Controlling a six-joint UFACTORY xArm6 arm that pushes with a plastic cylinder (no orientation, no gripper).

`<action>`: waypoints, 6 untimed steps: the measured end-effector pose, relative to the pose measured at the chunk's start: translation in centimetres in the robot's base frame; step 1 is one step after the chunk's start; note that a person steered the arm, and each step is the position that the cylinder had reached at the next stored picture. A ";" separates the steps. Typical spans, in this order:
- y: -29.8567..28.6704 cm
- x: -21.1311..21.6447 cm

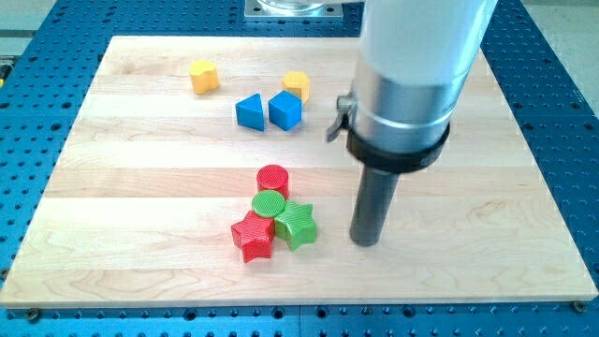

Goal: Place the green blocks left to the blue triangle

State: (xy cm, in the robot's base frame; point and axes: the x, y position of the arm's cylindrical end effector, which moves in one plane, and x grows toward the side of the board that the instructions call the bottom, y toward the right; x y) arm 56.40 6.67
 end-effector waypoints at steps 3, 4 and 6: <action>-12.6 -1.3; -13.5 -3.3; -21.0 -7.8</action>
State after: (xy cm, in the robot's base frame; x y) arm 48.60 -14.36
